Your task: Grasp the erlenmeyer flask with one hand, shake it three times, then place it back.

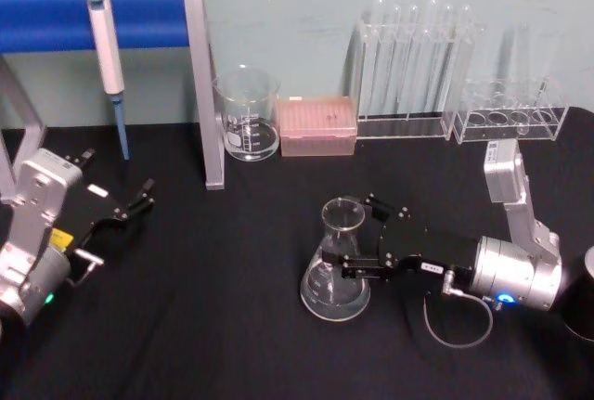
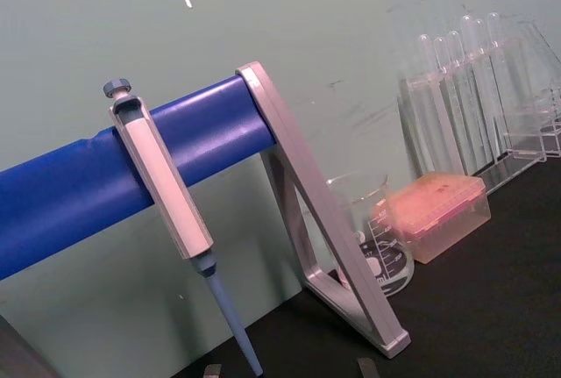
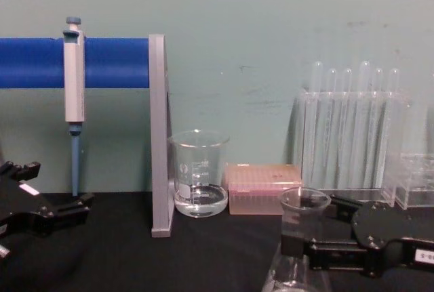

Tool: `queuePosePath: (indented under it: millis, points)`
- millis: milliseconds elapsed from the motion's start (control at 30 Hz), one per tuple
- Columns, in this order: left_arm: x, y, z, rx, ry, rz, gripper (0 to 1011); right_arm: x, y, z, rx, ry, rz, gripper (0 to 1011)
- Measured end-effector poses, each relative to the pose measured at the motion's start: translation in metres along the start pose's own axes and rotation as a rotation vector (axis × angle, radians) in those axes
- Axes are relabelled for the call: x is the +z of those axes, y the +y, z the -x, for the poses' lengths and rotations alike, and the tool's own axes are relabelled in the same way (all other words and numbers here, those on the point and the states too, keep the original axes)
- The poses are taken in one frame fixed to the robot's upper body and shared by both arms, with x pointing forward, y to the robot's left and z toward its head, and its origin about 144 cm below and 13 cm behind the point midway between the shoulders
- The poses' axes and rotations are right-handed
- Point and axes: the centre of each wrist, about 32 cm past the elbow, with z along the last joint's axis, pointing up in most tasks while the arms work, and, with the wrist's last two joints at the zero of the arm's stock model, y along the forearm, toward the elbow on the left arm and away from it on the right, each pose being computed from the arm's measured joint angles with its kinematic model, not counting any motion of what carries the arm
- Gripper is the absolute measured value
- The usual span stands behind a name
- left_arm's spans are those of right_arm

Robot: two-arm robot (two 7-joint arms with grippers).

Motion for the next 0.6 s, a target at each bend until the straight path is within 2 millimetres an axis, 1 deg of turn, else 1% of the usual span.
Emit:
queuePosePath:
  millis: [367,600]
  points:
    - [0.0,0.0,0.0,0.0,0.0,0.0,1001,-0.0001,-0.0001,0.0,0.0,0.0,0.0,1002]
    - [0.0,0.0,0.0,0.0,0.0,0.0,1001,0.0004,-0.007,0.0016,0.001,0.005,0.004,1003]
